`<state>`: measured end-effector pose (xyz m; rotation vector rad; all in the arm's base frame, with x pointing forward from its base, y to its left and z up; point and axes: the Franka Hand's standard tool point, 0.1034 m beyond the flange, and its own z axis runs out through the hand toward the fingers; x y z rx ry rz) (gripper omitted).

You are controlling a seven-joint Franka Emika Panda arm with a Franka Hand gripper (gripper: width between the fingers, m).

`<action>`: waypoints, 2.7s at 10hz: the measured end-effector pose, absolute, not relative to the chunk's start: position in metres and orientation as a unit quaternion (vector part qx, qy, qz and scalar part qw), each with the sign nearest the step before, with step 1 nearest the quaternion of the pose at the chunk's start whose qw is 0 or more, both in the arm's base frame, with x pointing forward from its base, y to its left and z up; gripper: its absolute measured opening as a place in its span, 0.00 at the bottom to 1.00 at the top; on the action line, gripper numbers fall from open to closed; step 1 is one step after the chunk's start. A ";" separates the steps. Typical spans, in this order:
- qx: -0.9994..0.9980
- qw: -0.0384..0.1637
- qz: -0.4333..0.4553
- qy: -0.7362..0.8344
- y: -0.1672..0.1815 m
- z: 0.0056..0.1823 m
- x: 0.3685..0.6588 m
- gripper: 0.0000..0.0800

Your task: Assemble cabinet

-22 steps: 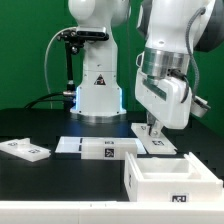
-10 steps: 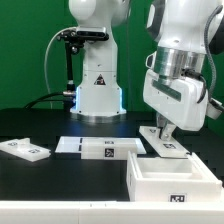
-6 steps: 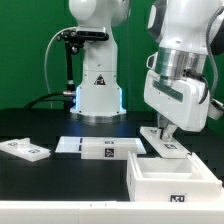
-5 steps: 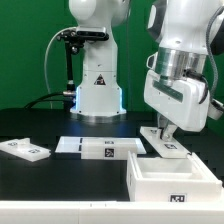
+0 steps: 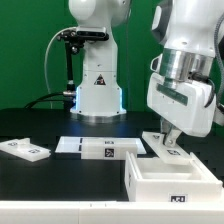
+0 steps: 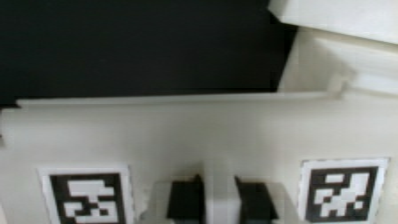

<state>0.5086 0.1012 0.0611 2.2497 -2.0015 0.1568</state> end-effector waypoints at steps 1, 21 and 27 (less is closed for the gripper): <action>0.726 0.060 0.062 -0.682 0.106 0.061 0.518 0.08; 0.702 0.055 0.111 -0.702 0.110 0.061 0.593 0.17; 0.726 0.021 0.107 -0.679 0.101 0.092 0.575 0.93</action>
Offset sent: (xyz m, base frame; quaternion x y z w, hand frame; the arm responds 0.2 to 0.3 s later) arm 0.0000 0.0000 0.0000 0.0000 0.0000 0.0000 1.0000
